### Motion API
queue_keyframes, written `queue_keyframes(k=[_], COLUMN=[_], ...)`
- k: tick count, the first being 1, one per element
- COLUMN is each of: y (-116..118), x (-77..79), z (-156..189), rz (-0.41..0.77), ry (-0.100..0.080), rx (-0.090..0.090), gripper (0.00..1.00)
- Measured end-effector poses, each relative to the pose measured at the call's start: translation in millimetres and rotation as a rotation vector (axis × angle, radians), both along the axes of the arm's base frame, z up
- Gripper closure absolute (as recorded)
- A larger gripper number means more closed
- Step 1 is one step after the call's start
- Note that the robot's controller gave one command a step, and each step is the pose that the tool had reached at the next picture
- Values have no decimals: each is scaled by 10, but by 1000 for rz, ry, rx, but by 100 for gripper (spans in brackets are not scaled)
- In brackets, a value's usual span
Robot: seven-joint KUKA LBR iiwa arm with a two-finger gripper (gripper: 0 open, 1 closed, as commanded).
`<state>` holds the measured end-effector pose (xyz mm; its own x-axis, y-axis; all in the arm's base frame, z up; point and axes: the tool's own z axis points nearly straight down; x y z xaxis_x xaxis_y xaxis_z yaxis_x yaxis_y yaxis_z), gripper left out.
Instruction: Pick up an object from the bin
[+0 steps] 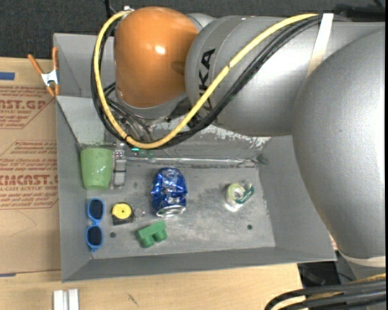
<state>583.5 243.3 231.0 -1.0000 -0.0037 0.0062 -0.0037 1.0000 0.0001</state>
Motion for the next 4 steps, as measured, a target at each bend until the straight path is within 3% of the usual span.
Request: queue_keyframes(k=[1, 2, 3, 4], y=[98, -440, -734, -1170], x=[-26, -980, -609, -962], z=[-1374, -1263, -1252, -1617], rz=[242, 356, 434, 720], ry=[-23, 0, -9, -9], rx=[12, 1, 0, 2], gripper=[0, 0, 0, 0])
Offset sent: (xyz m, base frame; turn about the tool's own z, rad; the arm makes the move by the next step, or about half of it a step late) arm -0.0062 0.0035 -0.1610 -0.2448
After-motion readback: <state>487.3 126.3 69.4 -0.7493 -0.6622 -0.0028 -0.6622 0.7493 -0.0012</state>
